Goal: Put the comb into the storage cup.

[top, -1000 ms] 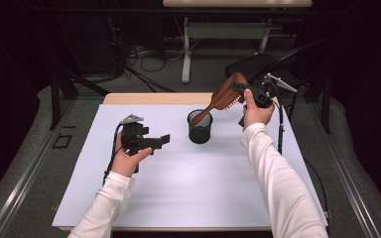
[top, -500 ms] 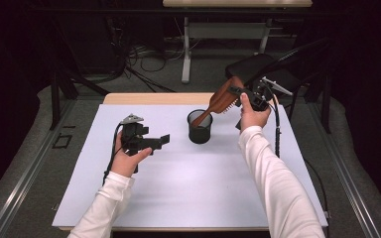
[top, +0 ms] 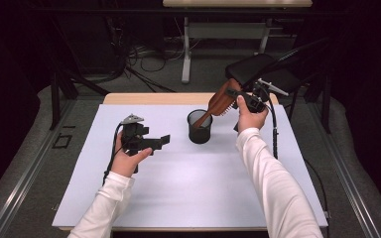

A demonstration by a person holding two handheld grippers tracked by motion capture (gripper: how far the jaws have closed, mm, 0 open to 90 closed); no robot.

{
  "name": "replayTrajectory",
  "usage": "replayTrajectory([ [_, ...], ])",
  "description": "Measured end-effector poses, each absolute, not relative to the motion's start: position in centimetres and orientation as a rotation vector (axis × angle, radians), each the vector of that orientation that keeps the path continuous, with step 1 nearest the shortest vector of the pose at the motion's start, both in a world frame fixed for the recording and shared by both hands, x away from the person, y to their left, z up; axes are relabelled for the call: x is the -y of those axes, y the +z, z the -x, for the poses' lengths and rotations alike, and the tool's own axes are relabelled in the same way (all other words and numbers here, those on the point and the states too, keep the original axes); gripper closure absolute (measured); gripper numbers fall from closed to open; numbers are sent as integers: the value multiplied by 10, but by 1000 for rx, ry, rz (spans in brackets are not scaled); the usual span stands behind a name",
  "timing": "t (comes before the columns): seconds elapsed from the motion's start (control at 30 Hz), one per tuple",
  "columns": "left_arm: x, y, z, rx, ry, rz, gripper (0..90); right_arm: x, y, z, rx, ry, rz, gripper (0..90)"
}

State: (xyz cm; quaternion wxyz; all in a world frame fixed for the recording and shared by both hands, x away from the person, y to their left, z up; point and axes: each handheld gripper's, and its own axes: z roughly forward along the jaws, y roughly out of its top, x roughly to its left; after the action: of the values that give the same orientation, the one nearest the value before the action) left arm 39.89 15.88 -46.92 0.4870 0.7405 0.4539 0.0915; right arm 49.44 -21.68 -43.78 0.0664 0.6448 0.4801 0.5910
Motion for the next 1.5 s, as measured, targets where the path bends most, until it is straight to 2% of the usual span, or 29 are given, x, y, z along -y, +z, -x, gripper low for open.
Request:
replayTrajectory([
  [1.5,-158,-470,-398,-1101,219,-1803,12,202,-451,-494,-1537,1696,-1893,498],
])
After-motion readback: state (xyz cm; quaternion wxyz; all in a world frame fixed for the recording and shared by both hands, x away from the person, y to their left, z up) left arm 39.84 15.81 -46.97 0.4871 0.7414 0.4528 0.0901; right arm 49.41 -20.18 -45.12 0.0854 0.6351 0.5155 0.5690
